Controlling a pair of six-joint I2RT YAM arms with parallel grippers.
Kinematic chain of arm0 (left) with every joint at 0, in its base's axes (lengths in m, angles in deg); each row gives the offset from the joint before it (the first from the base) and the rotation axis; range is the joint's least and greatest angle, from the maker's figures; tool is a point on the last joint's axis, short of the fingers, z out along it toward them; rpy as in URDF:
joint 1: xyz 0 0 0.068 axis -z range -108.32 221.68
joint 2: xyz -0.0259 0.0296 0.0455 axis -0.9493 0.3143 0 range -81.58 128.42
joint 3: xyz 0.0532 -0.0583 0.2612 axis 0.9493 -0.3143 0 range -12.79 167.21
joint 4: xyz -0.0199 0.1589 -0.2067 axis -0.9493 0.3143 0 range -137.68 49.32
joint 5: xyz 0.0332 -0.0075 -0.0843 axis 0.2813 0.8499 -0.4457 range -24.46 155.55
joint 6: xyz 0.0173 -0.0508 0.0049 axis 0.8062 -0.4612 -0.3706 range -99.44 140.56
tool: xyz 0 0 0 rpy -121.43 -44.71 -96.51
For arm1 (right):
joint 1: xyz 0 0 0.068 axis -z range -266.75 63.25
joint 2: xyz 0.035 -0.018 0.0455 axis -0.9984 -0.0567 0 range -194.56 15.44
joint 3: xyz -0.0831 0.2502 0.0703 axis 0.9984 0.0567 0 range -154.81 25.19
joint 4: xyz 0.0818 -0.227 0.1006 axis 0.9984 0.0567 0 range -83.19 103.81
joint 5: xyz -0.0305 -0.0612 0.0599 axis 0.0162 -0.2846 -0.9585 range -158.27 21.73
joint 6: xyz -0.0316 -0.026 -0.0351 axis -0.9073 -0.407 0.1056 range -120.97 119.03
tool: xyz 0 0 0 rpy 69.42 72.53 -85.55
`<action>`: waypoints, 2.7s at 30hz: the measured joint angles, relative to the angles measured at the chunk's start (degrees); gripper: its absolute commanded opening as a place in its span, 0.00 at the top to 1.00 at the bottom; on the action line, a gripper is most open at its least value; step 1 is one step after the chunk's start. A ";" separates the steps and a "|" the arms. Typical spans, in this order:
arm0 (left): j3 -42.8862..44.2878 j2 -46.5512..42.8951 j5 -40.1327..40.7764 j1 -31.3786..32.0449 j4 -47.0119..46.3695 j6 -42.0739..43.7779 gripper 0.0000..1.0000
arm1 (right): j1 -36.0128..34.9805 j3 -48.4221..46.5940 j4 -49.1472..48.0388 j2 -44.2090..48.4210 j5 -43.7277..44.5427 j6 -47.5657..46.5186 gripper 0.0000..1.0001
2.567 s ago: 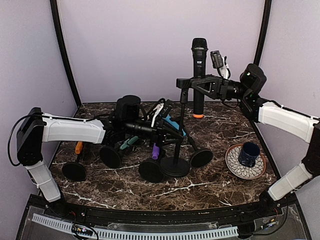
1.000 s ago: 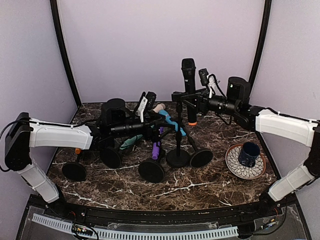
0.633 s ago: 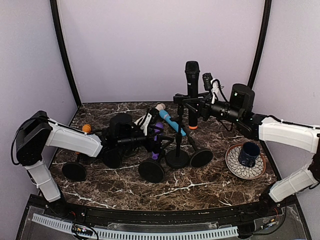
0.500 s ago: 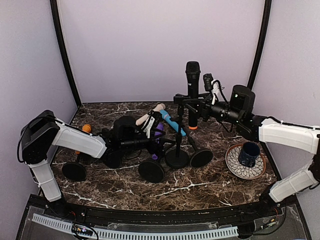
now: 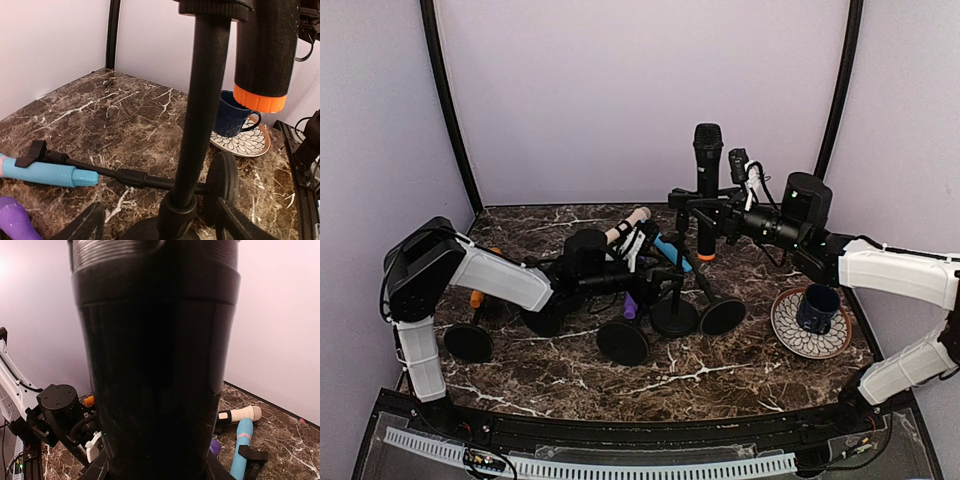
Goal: Remove the microphone from the stand
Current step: Unscrew the knob on the microphone stand.
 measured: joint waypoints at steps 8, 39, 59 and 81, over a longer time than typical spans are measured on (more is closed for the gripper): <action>2.64 2.27 0.90 0.50 0.33 1.79 0.54 | -0.02 0.04 -0.07 0.02 0.00 0.61 0.94; 2.10 2.12 -5.01 1.07 0.98 6.51 1.00 | -0.15 0.79 0.76 1.09 -3.56 -0.13 0.95; 0.87 0.66 -11.61 0.68 2.71 9.22 0.99 | -0.35 0.79 2.64 2.14 -8.15 -0.87 0.95; -1.14 0.22 10.12 3.93 -1.18 -0.46 1.00 | -9.53 3.50 0.04 4.00 18.43 -3.04 0.96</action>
